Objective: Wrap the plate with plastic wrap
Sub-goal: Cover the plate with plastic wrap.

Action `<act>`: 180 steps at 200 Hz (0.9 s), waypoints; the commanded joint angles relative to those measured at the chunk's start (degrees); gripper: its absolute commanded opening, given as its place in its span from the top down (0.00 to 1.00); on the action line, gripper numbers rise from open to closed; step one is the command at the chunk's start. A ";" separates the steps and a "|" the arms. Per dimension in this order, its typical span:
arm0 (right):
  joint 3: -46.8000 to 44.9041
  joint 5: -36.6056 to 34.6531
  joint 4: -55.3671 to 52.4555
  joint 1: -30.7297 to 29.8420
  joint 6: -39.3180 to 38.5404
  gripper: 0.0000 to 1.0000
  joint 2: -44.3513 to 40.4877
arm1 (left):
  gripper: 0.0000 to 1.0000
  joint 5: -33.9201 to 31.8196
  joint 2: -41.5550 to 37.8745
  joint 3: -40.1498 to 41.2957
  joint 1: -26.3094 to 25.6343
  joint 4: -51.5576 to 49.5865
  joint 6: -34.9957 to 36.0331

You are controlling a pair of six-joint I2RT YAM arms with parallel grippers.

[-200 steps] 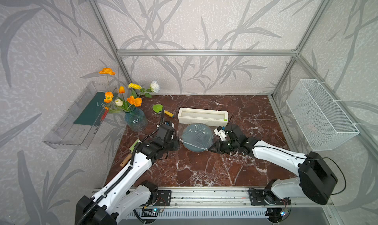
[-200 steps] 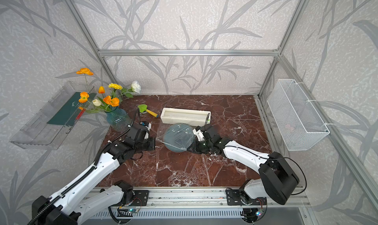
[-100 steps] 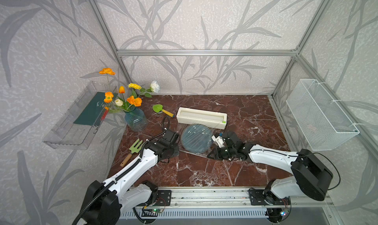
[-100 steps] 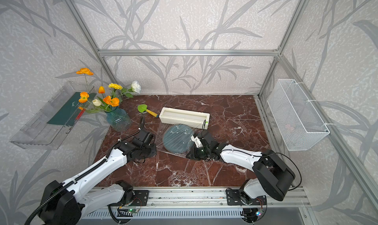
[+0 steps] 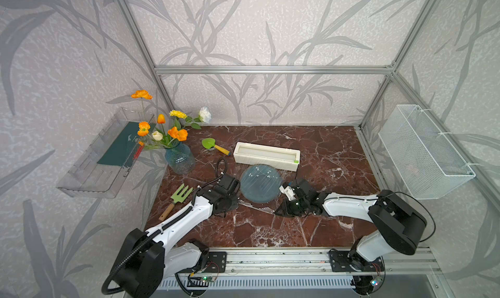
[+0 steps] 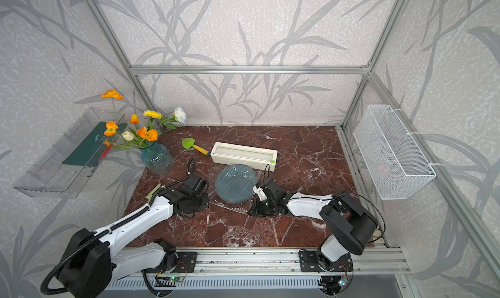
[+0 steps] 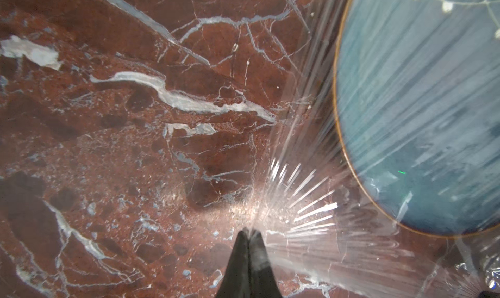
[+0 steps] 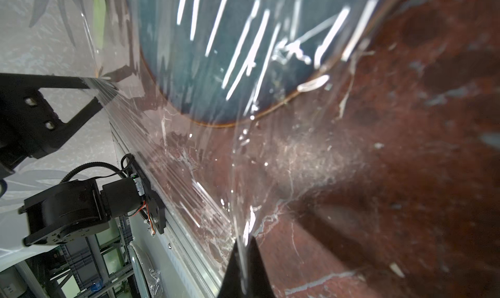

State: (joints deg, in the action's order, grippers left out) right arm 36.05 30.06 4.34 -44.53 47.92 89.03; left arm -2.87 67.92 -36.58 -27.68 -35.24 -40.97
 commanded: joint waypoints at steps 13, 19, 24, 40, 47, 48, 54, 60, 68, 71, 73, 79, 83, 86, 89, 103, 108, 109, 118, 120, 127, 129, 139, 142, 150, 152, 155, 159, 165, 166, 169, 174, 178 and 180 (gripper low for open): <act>-1.78 -6.05 -8.02 0.44 -1.64 1.00 0.66 | 1.00 -6.74 5.10 -0.11 0.94 -4.05 -1.86; -1.79 -6.55 -8.32 0.62 -1.70 1.00 0.79 | 1.00 -6.97 6.19 -0.55 0.94 -3.91 -1.66; -1.81 -6.91 -8.40 0.78 -1.77 1.00 0.86 | 1.00 -7.14 7.16 -0.77 1.01 -3.90 -1.65; -1.81 -7.63 -8.30 1.66 -1.88 1.00 1.13 | 1.00 -7.15 9.98 -1.64 1.01 -3.27 -1.58; -1.72 -7.89 -8.26 1.98 -1.86 1.00 1.38 | 1.00 -7.03 11.09 -1.82 1.09 -2.69 -1.81; -1.75 -7.95 -8.28 2.03 -1.87 1.00 1.35 | 1.00 -6.96 11.27 -1.83 1.07 -2.57 -1.82; -1.56 -8.14 -8.29 2.31 -1.96 1.00 1.64 | 1.00 -6.56 12.21 -1.87 1.20 -1.92 -1.75; -1.35 -8.54 -8.69 2.51 -2.33 1.00 1.96 | 1.00 -6.16 13.05 -2.08 1.26 -1.29 -1.67; -0.89 -9.00 -9.18 2.69 -2.94 1.00 2.40 | 1.00 -5.44 14.21 -2.33 1.35 -0.53 -1.53; -0.68 -9.17 -9.27 2.77 -3.08 1.00 2.63 | 1.00 -5.13 14.72 -2.48 1.37 -0.26 -1.49; -0.58 -9.26 -9.40 2.78 -3.27 1.00 2.79 | 1.00 -4.97 14.90 -2.52 1.40 -0.04 -1.42; -0.29 -9.48 -9.43 2.87 -3.59 1.00 3.30 | 1.00 -4.70 15.69 -2.69 1.47 0.46 -1.39; -0.16 -9.58 -9.52 2.87 -3.70 1.00 3.86 | 1.00 -4.50 16.25 -2.90 1.48 0.62 -1.33; 0.01 -9.58 -9.60 2.87 -3.77 1.00 4.14 | 1.00 -4.51 16.62 -2.94 1.49 0.82 -1.31; 0.11 -9.48 -9.61 2.90 -3.84 1.00 4.47 | 1.00 -4.44 17.00 -3.09 1.45 0.95 -1.26; 0.49 -8.77 -9.31 2.90 -3.76 1.00 6.06 | 1.00 -4.52 18.49 -3.47 1.49 0.91 -1.13; 0.34 -8.49 -8.90 2.87 -3.49 1.00 6.35 | 1.00 -4.56 18.89 -3.52 1.47 0.81 -1.02; 0.20 -8.42 -8.77 2.87 -3.47 1.00 6.38 | 1.00 -4.54 18.90 -3.51 1.48 0.84 -1.03; -0.51 -8.26 -8.12 2.87 -2.93 1.00 6.52 | 1.00 -4.22 19.41 -3.65 1.46 0.94 -1.00; -0.82 -8.27 -7.94 2.87 -2.81 1.00 6.47 | 1.00 -4.13 19.48 -3.63 1.48 0.98 -0.96; -1.58 -8.50 -7.56 2.87 -2.30 1.00 6.14 | 1.00 -4.02 19.77 -3.76 1.49 1.12 -1.04; -1.88 -8.51 -7.45 2.87 -2.17 1.00 5.97 | 1.00 -4.04 19.85 -3.76 1.47 1.09 -1.04; -3.28 -8.94 -6.82 2.87 -1.51 1.00 4.89 | 1.00 -4.01 20.26 -3.84 1.55 1.19 -1.22; -3.68 -9.13 -6.80 2.85 -1.32 1.00 4.52 | 1.00 -3.75 20.43 -3.83 1.56 1.16 -1.22; -4.68 -9.68 -6.75 2.87 -0.93 1.00 3.39 | 1.00 -3.43 20.91 -3.94 1.54 1.19 -1.41; -4.92 -9.79 -6.66 2.87 -0.89 1.00 3.00 | 1.00 -3.38 21.00 -3.90 1.53 1.20 -1.51; -5.27 -9.97 -6.70 2.87 -0.66 1.00 2.62 | 1.00 -3.10 21.15 -3.93 1.55 1.28 -1.60; -5.83 -10.24 -6.63 2.87 -0.49 1.00 2.22 | 1.00 -2.76 21.47 -3.94 1.57 1.34 -1.72; -6.40 -10.58 -6.59 2.87 -0.04 1.00 1.33 | 1.00 -2.33 21.81 -3.85 1.55 1.57 -1.89; -6.55 -10.61 -6.52 2.87 0.01 1.00 1.24 | 1.00 -2.14 21.90 -3.85 1.56 1.66 -1.95; -6.89 -10.71 -6.38 2.87 0.16 1.00 0.88 | 1.00 -1.86 22.06 -3.85 1.61 1.87 -2.04; -7.55 -10.78 -5.80 2.74 0.49 1.00 0.52 | 1.00 -1.47 22.39 -3.85 1.55 2.01 -2.18; -7.87 -10.81 -5.44 2.72 0.74 1.00 0.29 | 1.00 -1.28 22.65 -3.85 1.54 2.26 -2.33; -8.00 -10.88 -5.29 2.66 0.87 1.00 0.23 | 1.00 -1.20 22.79 -3.90 1.57 2.28 -2.42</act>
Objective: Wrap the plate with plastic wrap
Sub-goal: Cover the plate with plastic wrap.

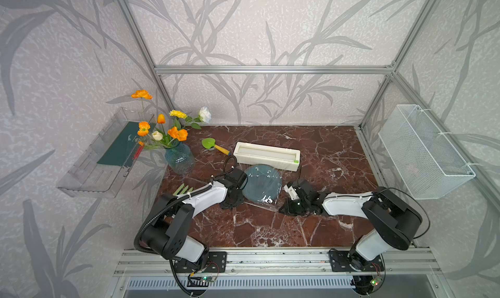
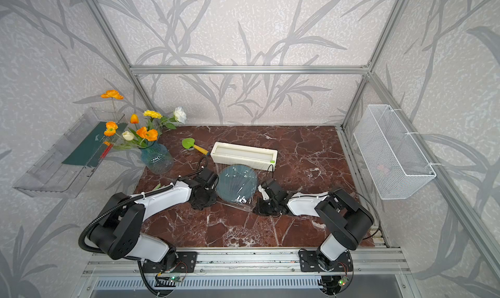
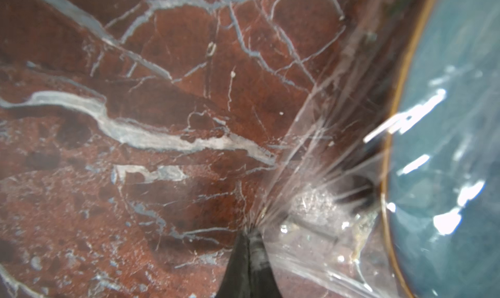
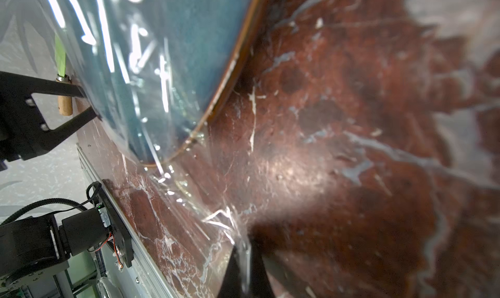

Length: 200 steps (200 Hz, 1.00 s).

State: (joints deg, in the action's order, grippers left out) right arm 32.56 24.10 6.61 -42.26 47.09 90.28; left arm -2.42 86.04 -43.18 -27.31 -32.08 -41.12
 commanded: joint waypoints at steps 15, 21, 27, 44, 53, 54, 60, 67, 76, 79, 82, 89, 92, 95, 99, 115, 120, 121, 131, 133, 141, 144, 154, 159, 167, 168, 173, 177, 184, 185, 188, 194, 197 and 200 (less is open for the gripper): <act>-4.79 -4.85 -6.10 -0.13 2.33 1.00 -0.44 | 1.00 -1.12 5.32 2.66 1.29 -0.80 -2.97; -4.61 -4.77 -5.22 -0.40 2.38 1.00 0.29 | 1.00 -0.93 5.49 2.58 1.25 -0.75 -3.21; -4.30 -4.55 -4.34 -0.53 2.44 1.00 1.16 | 1.00 -0.84 5.52 2.57 1.29 -0.67 -3.33; -2.65 -3.81 -0.99 -0.55 3.03 0.99 4.42 | 1.00 -0.64 5.19 2.74 1.29 -0.36 -3.75; -1.02 -3.63 -0.37 -0.54 3.02 0.98 6.08 | 1.00 -0.42 4.95 2.84 1.29 -0.06 -4.08; -0.84 -3.62 -0.28 -0.54 3.06 0.98 6.24 | 1.00 -0.45 4.94 2.84 1.29 -0.03 -4.15; 0.15 -3.70 0.01 -0.63 3.01 0.97 7.05 | 1.00 -0.19 4.76 2.89 1.29 0.42 -4.37; 1.04 -3.90 0.33 -0.63 3.01 0.96 7.19 | 1.00 0.33 4.65 3.01 1.28 1.18 -4.61; 1.82 -4.52 0.66 -0.63 3.09 0.94 7.19 | 1.00 1.00 4.67 2.89 1.27 2.16 -4.88; 2.02 -4.76 0.61 -0.63 3.00 0.93 7.89 | 1.00 1.39 4.75 2.83 1.26 2.50 -4.91; 2.21 -4.96 0.60 -0.63 3.01 0.93 8.55 | 1.00 1.65 4.78 2.79 1.29 2.79 -4.93; 2.63 -5.46 0.04 -0.63 2.57 0.91 8.33 | 1.00 2.22 5.02 2.62 1.27 3.31 -4.98; 2.82 -5.67 -0.42 -0.63 2.35 0.90 8.17 | 1.00 2.30 5.21 2.51 1.28 3.39 -5.01; 3.07 -5.91 -1.04 -0.63 2.07 0.89 7.97 | 1.00 2.32 5.29 2.35 1.28 3.37 -4.95; 3.26 -6.28 -1.91 -0.55 1.57 0.87 7.87 | 1.00 2.33 5.49 2.11 1.24 3.27 -4.93; 3.48 -7.49 -5.44 -0.54 -0.31 0.78 5.02 | 1.00 2.25 5.65 1.52 1.28 2.19 -4.32; 3.26 -8.05 -6.47 -0.54 -0.79 0.76 4.19 | 1.00 2.11 5.38 1.52 1.26 1.68 -4.15; 3.19 -8.17 -6.58 -0.54 -0.87 0.75 4.02 | 1.00 2.04 5.33 1.52 1.28 1.63 -4.15; 2.55 -9.27 -8.64 -0.54 -1.77 0.69 2.00 | 1.00 1.29 4.41 1.74 1.28 0.50 -4.06; 2.39 -9.45 -8.99 -0.54 -1.97 0.67 1.59 | 1.00 1.19 4.14 1.79 1.29 0.28 -4.10; 1.90 -10.06 -10.65 -0.52 -2.70 0.62 -0.02 | 0.95 0.39 3.26 1.78 1.29 -0.99 -3.94; 1.74 -10.25 -11.39 -0.54 -2.97 0.60 -0.68 | 0.91 0.16 2.81 1.78 1.29 -1.45 -3.92; 1.47 -10.71 -13.34 -0.54 -3.79 0.57 -2.73 | 0.75 -0.62 1.59 1.55 1.29 -3.09 -3.79; 1.36 -10.82 -14.55 -0.54 -4.20 0.56 -3.70 | 0.69 -1.02 0.84 1.37 1.23 -3.97 -3.72; 1.38 -10.90 -16.46 -0.54 -4.89 0.55 -5.53 | 0.63 -1.51 -0.21 0.90 1.29 -5.35 -3.49; 1.42 -10.91 -16.72 -0.54 -4.94 0.55 -5.72 | 0.62 -1.57 -0.32 0.81 1.29 -5.53 -3.51; 1.64 -10.91 -17.93 -0.56 -5.34 0.55 -6.85 | 0.59 -1.93 -0.87 0.34 1.29 -6.44 -3.31; 1.83 -10.91 -18.96 -0.54 -5.63 0.55 -7.80 | 0.57 -2.26 -1.39 0.01 1.25 -7.30 -3.13; 2.08 -11.00 -20.87 -0.55 -6.01 0.55 -9.65 | 0.53 -2.77 -2.25 -0.97 1.27 -8.96 -2.77; 2.08 -11.00 -21.17 -0.54 -6.07 0.55 -9.89 | 0.51 -2.86 -2.36 -1.09 1.28 -9.18 -2.71; 2.28 -11.00 -21.68 -0.54 -6.25 0.55 -10.74 | 0.48 -3.19 -2.72 -1.51 1.23 -9.91 -2.53; 2.65 -10.96 -23.01 -0.54 -6.39 0.55 -12.33 | 0.42 -3.95 -3.39 -2.34 1.29 -11.37 -2.32; 2.90 -10.91 -23.60 -0.54 -6.46 0.55 -13.20 | 0.42 -4.36 -3.77 -2.74 1.29 -12.21 -2.21; 3.21 -10.84 -24.11 -0.54 -6.58 0.55 -14.00 | 0.41 -4.73 -4.13 -3.10 1.24 -13.02 -2.06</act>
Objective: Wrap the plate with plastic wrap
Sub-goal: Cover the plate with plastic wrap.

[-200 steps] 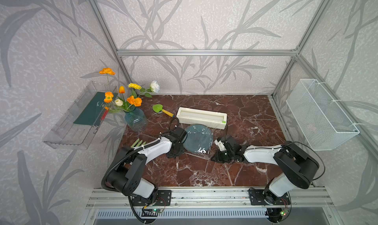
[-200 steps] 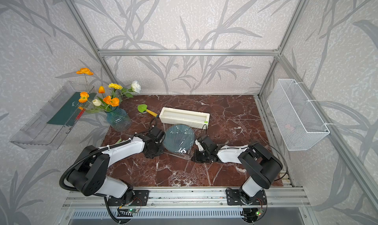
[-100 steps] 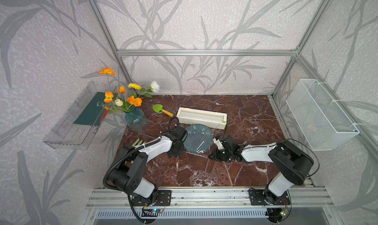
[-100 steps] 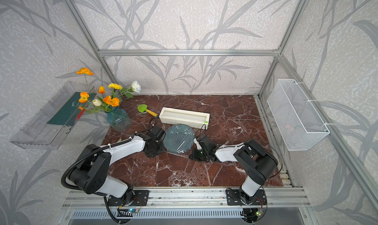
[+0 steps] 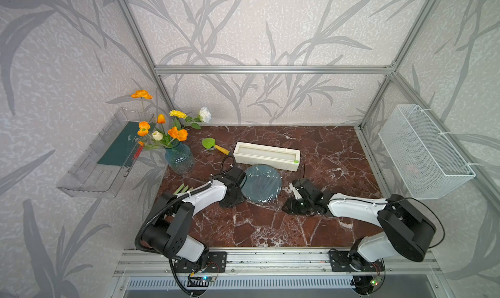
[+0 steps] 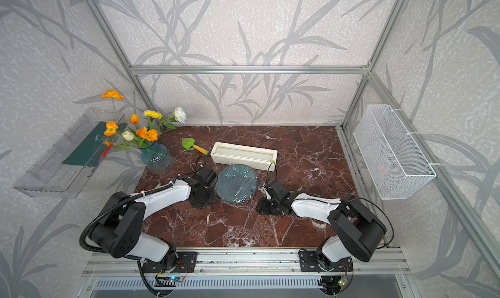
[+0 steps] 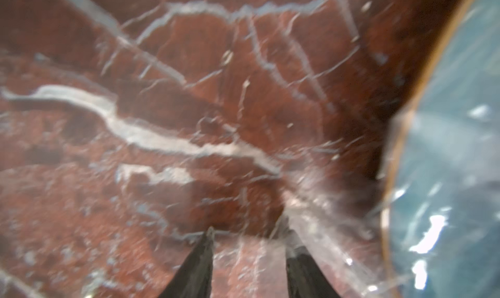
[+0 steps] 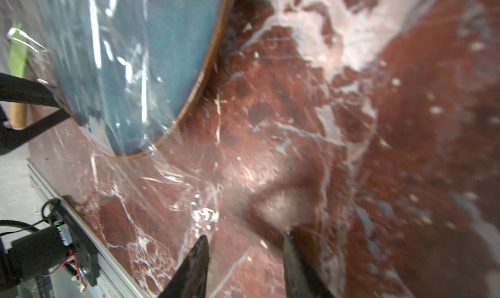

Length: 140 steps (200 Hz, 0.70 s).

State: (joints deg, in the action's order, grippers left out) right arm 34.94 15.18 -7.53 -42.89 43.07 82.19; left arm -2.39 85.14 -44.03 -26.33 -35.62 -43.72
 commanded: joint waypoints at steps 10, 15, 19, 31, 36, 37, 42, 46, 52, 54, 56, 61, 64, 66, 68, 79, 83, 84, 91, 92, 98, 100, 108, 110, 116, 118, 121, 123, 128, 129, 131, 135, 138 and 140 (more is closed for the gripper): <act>2.04 -1.28 -11.53 0.09 -3.05 0.55 -8.18 | 0.36 -6.47 -4.58 -3.64 0.25 -12.20 0.97; 2.80 -0.92 -12.35 0.09 -3.08 0.55 -9.12 | 0.35 -7.29 -5.21 -4.40 0.27 -13.82 1.24; 3.47 -0.54 -12.92 0.09 -3.14 0.55 -9.64 | 0.35 -8.00 -5.74 -5.11 0.26 -15.03 1.43; 4.92 1.53 -12.56 0.01 -2.81 0.53 -10.79 | 0.35 -9.68 -7.40 -7.39 0.16 -18.46 2.14; 5.20 2.91 -11.28 0.00 -2.25 0.52 -10.82 | 0.35 -10.06 -8.14 -8.45 0.21 -19.62 2.46; 5.26 3.18 -10.88 0.00 -2.14 0.52 -10.83 | 0.35 -10.12 -8.28 -8.62 0.22 -19.82 2.53; 5.39 5.10 -8.93 0.04 -1.27 0.51 -10.47 | 0.35 -10.05 -8.97 -9.57 0.19 -20.52 2.67; 5.40 6.52 -7.17 -0.04 -0.51 0.50 -10.04 | 0.35 -9.43 -9.62 -10.26 0.19 -20.63 2.88; 5.60 8.51 -4.54 -0.15 1.10 0.49 -8.93 | 0.34 -7.34 -10.60 -11.06 0.20 -19.94 3.34; 5.69 9.14 -3.53 -0.23 1.61 0.49 -8.55 | 0.34 -6.43 -10.94 -11.12 0.15 -19.34 3.44; 5.78 9.64 -2.77 -0.34 2.12 0.49 -8.08 | 0.34 -5.35 -11.27 -11.20 0.21 -18.66 3.46; 6.20 10.61 -0.68 -0.77 3.15 0.49 -6.98 | 0.33 -2.30 -12.22 -11.17 0.21 -16.76 3.47; 6.54 10.97 0.67 -1.16 3.78 0.49 -6.24 | 0.32 -0.51 -12.74 -10.90 0.21 -15.28 3.36; 6.76 11.13 1.51 -1.43 4.11 0.49 -5.83 | 0.32 0.61 -13.12 -10.73 0.29 -14.15 3.16; 7.04 11.26 2.14 -1.69 4.36 0.49 -5.32 | 0.32 1.75 -13.44 -10.29 0.24 -12.82 3.08; 8.80 11.58 5.06 -2.90 5.42 0.49 -2.17 | 0.31 7.87 -15.17 -7.21 0.20 -3.84 1.39; 9.40 11.77 6.11 -3.25 5.79 0.49 -0.83 | 0.31 9.68 -15.53 -5.81 0.27 -0.59 0.12; 9.51 11.83 6.34 -3.29 5.88 0.49 -0.42 | 0.30 10.08 -15.62 -5.50 0.29 0.37 -0.14; 10.19 12.08 7.86 -3.59 6.53 0.49 1.93 | 0.30 11.88 -15.69 -3.86 0.36 4.37 -1.92; 10.26 12.07 8.05 -3.59 6.65 0.49 2.23 | 0.30 12.06 -15.61 -3.69 0.38 4.88 -2.17; 10.41 12.35 9.91 -3.66 7.51 0.50 4.10 | 0.30 12.81 -15.19 -3.05 0.37 6.76 -3.11; 10.41 12.51 10.50 -3.68 7.83 0.50 4.70 | 0.30 13.02 -14.85 -2.94 0.39 7.18 -3.36; 10.19 12.78 12.79 -3.60 9.00 0.51 6.89 | 0.30 13.23 -13.67 -2.85 0.49 7.81 -3.72; 10.16 12.73 13.33 -3.60 9.19 0.51 7.40 | 0.30 13.23 -13.35 -2.89 0.44 7.84 -3.80; 10.09 12.60 14.26 -3.60 9.58 0.51 8.76 | 0.30 13.34 -12.30 -3.19 0.56 7.77 -3.84; 10.02 12.55 14.62 -3.60 9.80 0.52 9.17 | 0.30 13.46 -11.93 -3.31 0.51 7.74 -3.87; 9.98 12.58 15.25 -3.60 9.96 0.52 9.89 | 0.30 13.59 -11.44 -3.48 0.59 7.68 -3.84; 9.93 12.55 15.74 -3.60 10.13 0.52 10.26 | 0.30 13.63 -11.08 -3.62 0.64 7.60 -3.72; 9.97 12.24 16.38 -3.59 10.26 0.52 11.32 | 0.30 13.84 -10.07 -3.88 0.64 7.43 -3.51; 9.97 12.15 16.44 -3.60 10.32 0.52 11.50 | 0.30 13.87 -10.07 -4.01 0.66 7.37 -3.49; 10.02 11.87 16.50 -3.60 10.36 0.53 11.89 | 0.30 13.85 -9.66 -4.10 0.68 7.33 -3.39; 10.12 11.29 16.62 -3.56 10.37 0.53 12.60 | 0.30 13.77 -8.98 -4.22 0.80 7.32 -3.42; 10.15 10.77 16.84 -3.52 10.50 0.54 13.04 | 0.30 13.60 -8.25 -4.38 0.81 7.32 -3.51; 10.13 10.51 17.09 -3.51 10.53 0.55 13.31 | 0.30 13.59 -7.87 -4.46 0.81 7.38 -3.59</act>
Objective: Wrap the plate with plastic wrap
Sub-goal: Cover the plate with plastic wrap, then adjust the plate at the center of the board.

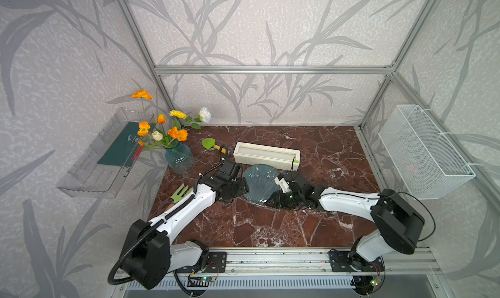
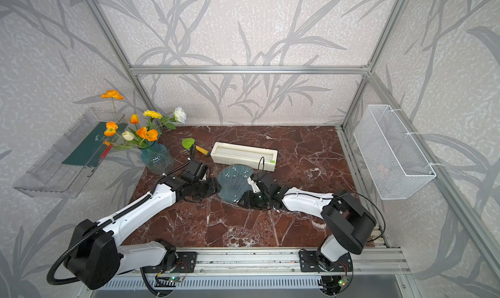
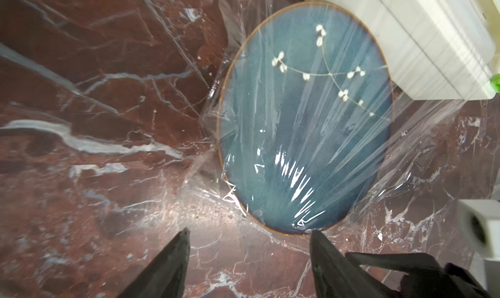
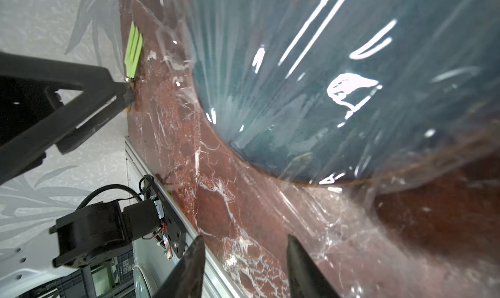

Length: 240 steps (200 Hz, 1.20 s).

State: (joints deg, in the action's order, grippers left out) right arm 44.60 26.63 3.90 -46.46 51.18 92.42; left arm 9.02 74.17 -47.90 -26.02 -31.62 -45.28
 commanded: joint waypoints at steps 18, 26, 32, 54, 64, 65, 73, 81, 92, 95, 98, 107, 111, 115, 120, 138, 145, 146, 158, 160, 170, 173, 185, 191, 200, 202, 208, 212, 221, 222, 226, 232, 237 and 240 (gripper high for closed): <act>0.02 -3.71 7.96 0.72 3.49 0.62 5.03 | 0.31 2.86 6.69 -0.61 1.44 4.92 -2.36; -0.50 -4.48 9.73 1.16 4.19 0.64 5.05 | 0.31 3.42 8.44 -0.69 1.96 5.62 -2.28; -0.65 -5.16 10.30 1.43 4.55 0.65 6.79 | 0.32 3.49 9.58 -0.73 2.23 5.88 -2.35; -0.74 -8.15 10.39 2.21 4.84 0.66 7.19 | 0.35 3.52 12.55 -0.62 3.36 7.59 -1.93; -0.87 -9.36 10.32 2.63 4.94 0.66 7.25 | 0.35 3.76 13.61 -0.62 4.02 8.50 -1.83; -0.89 -9.47 10.29 2.70 4.96 0.66 7.25 | 0.35 3.75 13.71 -0.62 4.12 8.59 -1.79; -1.30 -10.24 10.26 3.11 5.19 0.66 7.42 | 0.36 3.97 14.45 -0.82 4.65 9.02 -1.67; -1.80 -11.16 10.49 3.57 5.64 0.66 7.54 | 0.36 4.04 15.32 -1.00 5.04 9.27 -1.49; -2.48 -11.75 11.69 4.21 6.07 0.65 7.83 | 0.37 4.08 16.42 -1.11 5.49 9.67 -1.32; -2.62 -11.96 11.86 4.37 6.12 0.65 7.89 | 0.37 4.07 16.64 -1.17 5.60 9.87 -1.23; -2.67 -12.26 11.93 4.50 6.19 0.65 7.92 | 0.37 4.07 16.96 -1.13 5.69 9.95 -1.22; -2.91 -13.25 12.24 4.87 6.43 0.65 8.02 | 0.38 4.31 17.84 -1.11 6.10 10.45 -1.13; -3.09 -13.77 12.58 5.03 6.71 0.65 7.96 | 0.39 4.42 18.19 -1.13 6.27 10.59 -1.13; -3.30 -14.37 12.98 5.12 6.90 0.65 7.95 | 0.39 4.57 18.50 -1.08 6.41 10.80 -1.13; -3.65 -15.06 13.76 5.22 7.35 0.64 7.88 | 0.39 4.76 18.96 -1.05 6.57 11.08 -1.13; -4.35 -16.47 17.27 5.57 9.11 0.62 8.38 | 0.41 5.88 19.99 -0.62 6.82 12.37 -1.59; -4.27 -16.39 18.69 5.58 9.85 0.62 8.86 | 0.42 6.41 20.09 -0.41 6.77 12.97 -1.88; -4.26 -16.32 18.91 5.58 9.92 0.62 8.89 | 0.42 6.52 20.07 -0.38 6.77 13.02 -1.95; -4.24 -15.77 22.05 5.50 11.34 0.62 10.03 | 0.43 7.68 19.97 0.24 6.77 14.69 -2.69; -4.25 -15.70 22.52 5.43 11.67 0.62 10.25 | 0.44 7.92 19.96 0.39 6.77 14.90 -2.77; -4.28 -15.38 25.18 5.25 13.29 0.63 11.20 | 0.45 8.60 19.70 0.99 6.77 16.32 -3.58; -4.34 -15.34 26.06 5.17 13.84 0.63 11.53 | 0.45 8.81 19.60 1.28 6.77 16.70 -3.85; -4.64 -15.12 29.50 4.69 15.98 0.65 12.69 | 0.47 9.88 19.25 2.11 6.77 18.42 -5.04; -4.79 -15.18 31.19 4.39 16.86 0.67 13.12 | 0.48 10.43 19.02 2.73 6.70 19.42 -5.68; -5.06 -15.73 33.50 3.72 18.32 0.67 13.76 | 0.50 11.41 18.63 3.79 6.60 21.28 -6.86; -5.14 -15.86 34.01 3.54 18.56 0.67 13.82 | 0.50 11.56 18.55 4.00 6.53 21.76 -7.20; -5.34 -16.43 35.41 3.04 19.49 0.67 14.20 | 0.52 12.09 18.18 4.87 6.38 22.98 -8.22; -5.43 -16.81 36.46 2.75 20.09 0.67 14.35 | 0.52 12.36 17.93 5.33 6.27 23.96 -8.80; -5.80 -17.79 38.97 1.98 21.44 0.68 14.70 | 0.55 12.95 17.29 6.39 5.88 25.87 -10.24; -5.86 -17.95 39.51 1.94 21.60 0.68 14.75 | 0.56 13.00 17.26 6.45 5.84 26.06 -10.39; -5.99 -18.41 40.60 1.67 22.14 0.68 14.81 | 0.56 13.04 16.92 6.79 5.60 26.63 -10.85; -6.21 -19.13 41.64 1.30 23.06 0.68 14.81 | 0.57 13.13 16.32 7.32 5.27 27.27 -11.53; -6.32 -19.68 42.41 1.00 23.66 0.69 14.80 | 0.57 13.28 15.84 7.58 5.00 27.87 -11.95; -6.34 -20.03 42.76 0.87 23.95 0.69 14.76 | 0.58 13.24 15.50 7.77 4.89 28.06 -12.30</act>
State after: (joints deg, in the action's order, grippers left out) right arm 38.87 9.56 37.87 -43.35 70.63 105.93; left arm 18.76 90.59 -42.89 -19.09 -8.36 -52.62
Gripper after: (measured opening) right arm 0.318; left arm 0.434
